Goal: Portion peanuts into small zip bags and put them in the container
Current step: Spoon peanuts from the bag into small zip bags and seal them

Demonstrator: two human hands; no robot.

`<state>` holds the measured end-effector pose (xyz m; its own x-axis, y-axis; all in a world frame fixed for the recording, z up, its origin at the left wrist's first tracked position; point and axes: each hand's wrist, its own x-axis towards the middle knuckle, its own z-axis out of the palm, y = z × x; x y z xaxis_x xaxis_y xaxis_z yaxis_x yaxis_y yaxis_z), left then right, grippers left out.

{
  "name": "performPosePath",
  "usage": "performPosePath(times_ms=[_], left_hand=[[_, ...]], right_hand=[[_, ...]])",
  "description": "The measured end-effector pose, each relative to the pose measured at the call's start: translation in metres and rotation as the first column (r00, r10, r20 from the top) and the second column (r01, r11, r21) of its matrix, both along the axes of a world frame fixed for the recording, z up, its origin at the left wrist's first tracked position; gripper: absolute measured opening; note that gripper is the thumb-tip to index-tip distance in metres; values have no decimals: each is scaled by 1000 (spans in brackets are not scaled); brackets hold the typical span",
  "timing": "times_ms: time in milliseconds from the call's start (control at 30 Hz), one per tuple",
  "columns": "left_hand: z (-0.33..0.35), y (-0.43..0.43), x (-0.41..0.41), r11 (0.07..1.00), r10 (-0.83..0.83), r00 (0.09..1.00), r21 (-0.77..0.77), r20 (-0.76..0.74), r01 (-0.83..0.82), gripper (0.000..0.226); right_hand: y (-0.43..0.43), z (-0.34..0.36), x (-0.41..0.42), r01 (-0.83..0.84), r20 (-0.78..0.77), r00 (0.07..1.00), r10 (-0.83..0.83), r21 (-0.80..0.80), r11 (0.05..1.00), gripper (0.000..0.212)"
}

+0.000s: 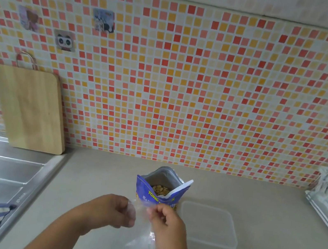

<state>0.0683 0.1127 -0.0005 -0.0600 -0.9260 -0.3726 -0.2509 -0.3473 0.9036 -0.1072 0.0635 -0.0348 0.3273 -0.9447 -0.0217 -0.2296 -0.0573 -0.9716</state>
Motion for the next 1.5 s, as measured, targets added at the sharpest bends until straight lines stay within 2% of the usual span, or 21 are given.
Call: performPosePath(times_ms=[100,167,233,367,467,533,600,700,767,867,900,933,1033,1133,1233,1267,1300,1333,1367,1433,1500], left_hand=[[22,-5,-13,997,36,988,-56,-153,-45,27],[30,-13,-25,981,148,978,-104,-146,-164,22],[33,-22,-35,934,288,957,-216,-14,-284,5],[37,-34,-48,811,473,850,-490,230,-319,31],[40,-39,-55,764,532,751,-604,391,-227,40],[39,-42,-55,744,540,679,-659,497,-110,39],[38,-43,-54,708,545,627,-707,557,13,33],[39,-43,-55,626,560,554,-753,615,203,13],[42,-44,-56,639,516,589,-737,622,220,15],[44,-43,-54,786,344,690,-597,637,160,70],[47,-43,-54,816,299,708,-556,640,159,81],[49,-43,-54,821,280,722,-548,633,162,82],[52,-43,-52,799,279,741,-576,611,174,62],[50,-43,-46,786,287,761,-597,582,161,51],[49,-44,-38,805,308,799,-589,517,70,44],[47,-44,-36,820,311,809,-571,498,36,44],[46,-44,-34,834,310,818,-551,484,11,44],[44,-44,-33,848,303,827,-530,474,-7,44],[43,-44,-32,858,297,834,-513,466,-19,45],[40,-46,-30,869,291,836,-493,464,-29,44],[40,-47,-28,870,296,837,-492,461,-37,41]], right_hand=[[-10,26,-3,12,37,999,-11,-35,999,17],[-16,41,-7,2,15,1000,-1,-52,999,18],[-22,52,-10,12,-14,1000,-13,-76,997,14],[-27,67,-17,108,0,994,-108,-119,987,4],[-27,79,-19,73,-23,997,-78,-167,983,11],[-28,85,-20,29,-114,992,-52,-192,981,13],[-30,87,-19,-14,-218,976,-29,-192,981,15],[-34,90,-18,-38,-245,969,0,-151,988,17],[-36,94,-19,-52,-254,967,16,-136,989,19],[-40,97,-21,-91,-272,961,54,-125,988,25],[-41,99,-22,-113,-282,957,75,-119,986,29],[-41,100,-22,-137,-291,952,98,-116,984,32],[-40,102,-22,-212,-321,933,164,-121,970,39],[-41,106,-22,-251,-301,931,207,-115,961,37],[-53,103,-23,-166,-291,951,102,-203,965,34],[-61,99,-24,-156,-383,923,35,-289,945,29],[-69,94,-23,-190,-520,854,-29,-363,912,24],[-76,90,-22,-255,-663,745,-74,-385,887,23],[-83,86,-20,-317,-780,619,-92,-356,879,26],[-93,81,-12,-352,-912,410,-37,-196,915,28],[-98,83,-3,-324,-953,299,44,-57,944,30]])
